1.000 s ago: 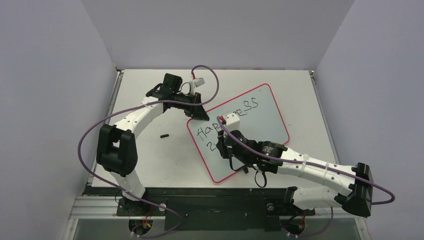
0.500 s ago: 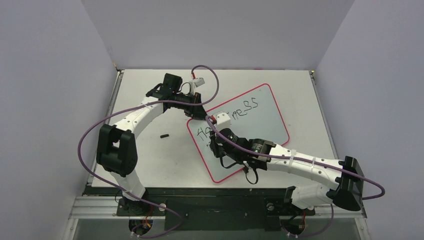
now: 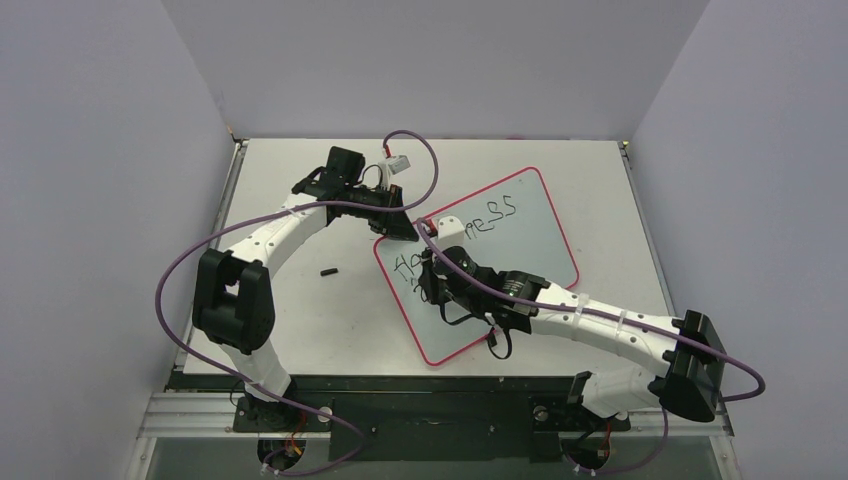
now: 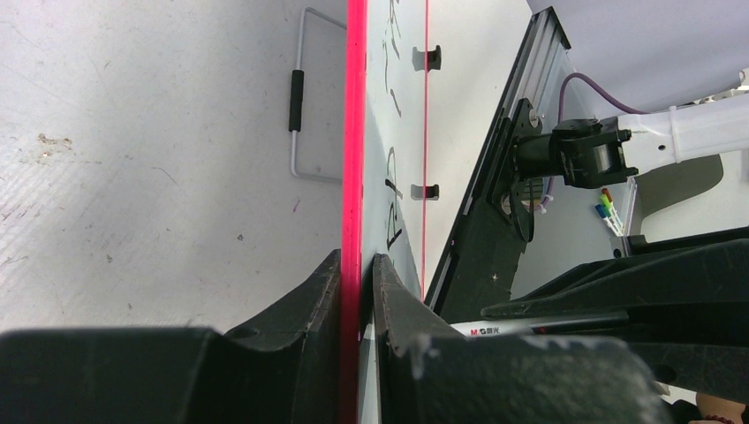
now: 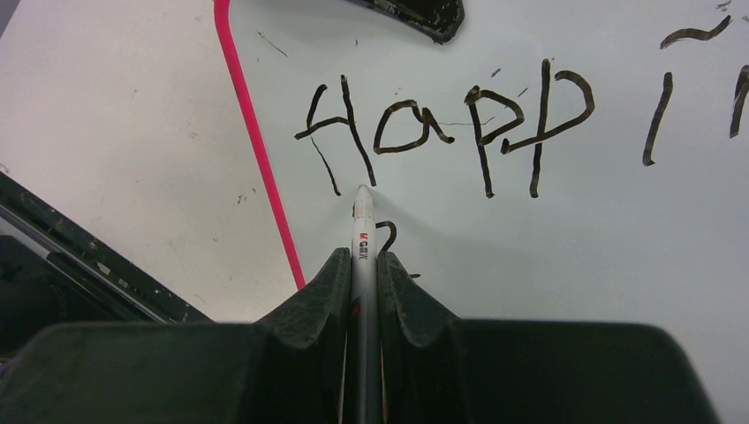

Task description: Write a sentence on the whiteboard

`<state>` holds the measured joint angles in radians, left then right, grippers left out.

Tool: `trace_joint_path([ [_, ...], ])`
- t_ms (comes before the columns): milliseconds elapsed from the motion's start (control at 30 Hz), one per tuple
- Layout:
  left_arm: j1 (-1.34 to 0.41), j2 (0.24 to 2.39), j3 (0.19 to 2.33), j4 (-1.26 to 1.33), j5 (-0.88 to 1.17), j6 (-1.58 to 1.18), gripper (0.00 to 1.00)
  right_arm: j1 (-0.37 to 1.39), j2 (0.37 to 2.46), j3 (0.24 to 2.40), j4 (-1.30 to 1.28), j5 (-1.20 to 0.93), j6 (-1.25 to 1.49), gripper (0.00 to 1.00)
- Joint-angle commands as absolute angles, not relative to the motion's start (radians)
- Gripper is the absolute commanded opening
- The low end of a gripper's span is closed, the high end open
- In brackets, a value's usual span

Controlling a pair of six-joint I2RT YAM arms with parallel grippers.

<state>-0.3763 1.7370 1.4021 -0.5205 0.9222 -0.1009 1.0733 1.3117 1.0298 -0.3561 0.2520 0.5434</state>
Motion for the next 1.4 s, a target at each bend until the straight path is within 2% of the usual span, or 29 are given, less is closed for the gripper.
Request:
trace_joint_path([
  [0, -0.388, 1.681, 1.413, -0.479, 0.913, -0.074, 0.00, 1.043, 1.304, 0.993, -0.324, 0.275, 0.561, 0.00],
  [333, -0.388, 1.683, 1.421, -0.479, 0.911, -0.075, 0.00, 1.055, 1.271, 0.982, -0.342, 0.239, 0.550, 0.00],
  [667, -0.389, 1.682, 1.430, -0.486, 0.910, -0.075, 0.00, 1.064, 1.139, 0.961, -0.355, 0.275, 0.549, 0.00],
  [1367, -0.390, 1.677, 1.425, -0.485, 0.909, -0.072, 0.00, 1.035, 1.235, 0.928, -0.341, 0.319, 0.545, 0.00],
])
